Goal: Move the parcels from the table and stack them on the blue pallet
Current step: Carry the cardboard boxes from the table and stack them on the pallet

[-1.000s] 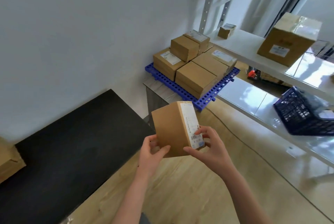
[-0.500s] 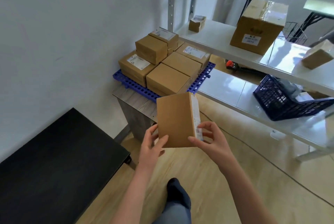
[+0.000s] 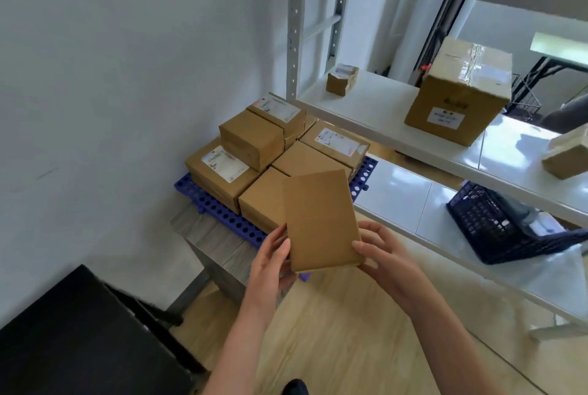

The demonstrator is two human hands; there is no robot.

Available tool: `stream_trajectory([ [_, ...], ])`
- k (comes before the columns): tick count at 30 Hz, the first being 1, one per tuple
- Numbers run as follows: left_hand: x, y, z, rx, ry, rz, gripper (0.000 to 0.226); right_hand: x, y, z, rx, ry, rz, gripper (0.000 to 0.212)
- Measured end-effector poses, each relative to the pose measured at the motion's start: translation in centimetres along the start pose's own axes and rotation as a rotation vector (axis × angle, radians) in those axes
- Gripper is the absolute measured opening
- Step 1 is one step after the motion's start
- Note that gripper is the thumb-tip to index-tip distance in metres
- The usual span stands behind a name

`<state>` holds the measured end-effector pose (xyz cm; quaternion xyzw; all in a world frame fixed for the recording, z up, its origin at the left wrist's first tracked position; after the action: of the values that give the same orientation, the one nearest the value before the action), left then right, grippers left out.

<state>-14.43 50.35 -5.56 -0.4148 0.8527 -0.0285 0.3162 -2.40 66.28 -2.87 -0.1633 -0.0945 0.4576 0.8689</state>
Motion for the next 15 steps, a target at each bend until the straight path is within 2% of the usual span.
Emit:
stream_trajectory([
  [4,-0.7,3.8,-1.3,0.018,-0.026,0.0,0.044,0.8,3.5,1.2,-0.018,0.001,0.054,0.055],
  [12,-2.3,8.7,-2.8,0.003,0.001,-0.004,0.069,2.6,10.0,2.4,-0.048,-0.028,0.075,0.042],
  [15,-2.3,10.6,-2.5,-0.006,0.002,-0.066,0.071,3.3,12.8,2.4,-0.038,-0.062,0.102,0.049],
])
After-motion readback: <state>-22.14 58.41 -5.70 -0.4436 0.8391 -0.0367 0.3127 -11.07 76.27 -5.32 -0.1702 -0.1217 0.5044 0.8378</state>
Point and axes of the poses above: each hand's wrist, its own y-axis towards the middle knuckle, its own x-axis out of the back of the hand, z = x × y, the point moved 8 cm from there along y, towards the middle knuckle, and after that the axes turned 13 degrees about -y, right-handed, at the moved point
